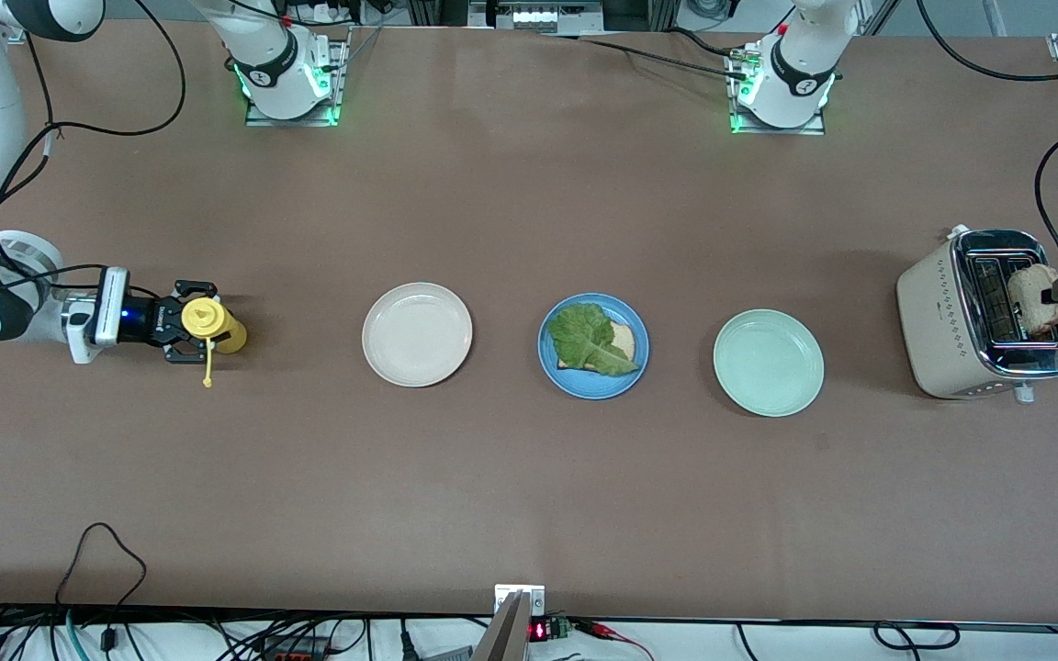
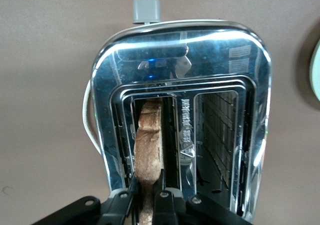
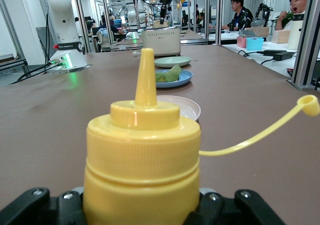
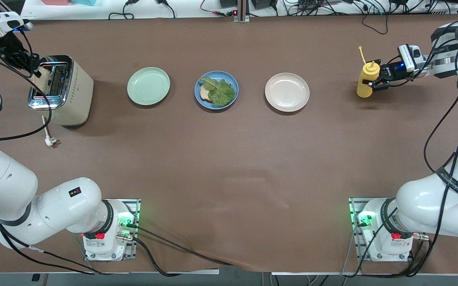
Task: Make sandwich in blue plate with both arms
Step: 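Grasp the second bread slice with the left gripper and lift, then carry the bread onto the lettuce while the right gripper releases the bottle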
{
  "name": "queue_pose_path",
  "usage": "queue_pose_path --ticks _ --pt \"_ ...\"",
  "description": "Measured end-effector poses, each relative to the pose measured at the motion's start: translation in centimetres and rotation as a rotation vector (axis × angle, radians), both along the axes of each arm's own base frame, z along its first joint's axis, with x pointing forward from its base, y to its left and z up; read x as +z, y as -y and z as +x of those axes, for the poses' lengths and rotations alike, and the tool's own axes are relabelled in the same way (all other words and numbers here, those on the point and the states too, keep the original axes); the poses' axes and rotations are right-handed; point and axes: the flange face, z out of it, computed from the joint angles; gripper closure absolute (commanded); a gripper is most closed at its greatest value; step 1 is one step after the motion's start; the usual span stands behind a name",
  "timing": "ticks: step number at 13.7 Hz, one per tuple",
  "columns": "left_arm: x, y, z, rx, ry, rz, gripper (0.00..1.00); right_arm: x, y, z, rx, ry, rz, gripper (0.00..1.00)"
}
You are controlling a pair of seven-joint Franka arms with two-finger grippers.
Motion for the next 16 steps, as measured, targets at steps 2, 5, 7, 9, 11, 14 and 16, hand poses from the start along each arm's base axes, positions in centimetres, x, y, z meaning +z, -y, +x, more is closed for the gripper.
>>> queue_pose_path --ticks 2,5,7,9,11,14,16 --pt "2.6 0.9 0.3 -0.015 0.016 0.005 0.99 -0.1 0.6 -0.2 -0.007 -0.001 0.009 0.29" --pt "9.9 2.7 -0.2 -0.031 0.003 0.004 0.99 -0.6 2.0 -1.0 -0.024 -0.012 0.033 0.10" --pt "15.0 4.4 -0.5 -0.054 0.000 -0.001 0.99 -0.8 2.5 -1.2 -0.032 -0.016 0.038 0.00" --pt "18.6 8.1 0.4 -0.121 0.016 -0.012 0.99 -0.6 2.7 -1.2 -0.033 -0.013 0.042 0.00" --pt "19.6 14.0 2.1 -0.230 0.032 -0.036 0.99 0.1 3.6 -0.8 -0.022 -0.002 0.026 0.00" --pt "17.7 24.2 4.4 -0.411 0.008 -0.096 0.99 1.4 6.8 -1.2 -0.016 -0.046 -0.034 0.00" --pt "14.3 30.8 5.6 -0.500 -0.037 -0.180 0.99 2.7 9.3 -1.8 -0.030 -0.069 -0.076 0.00"
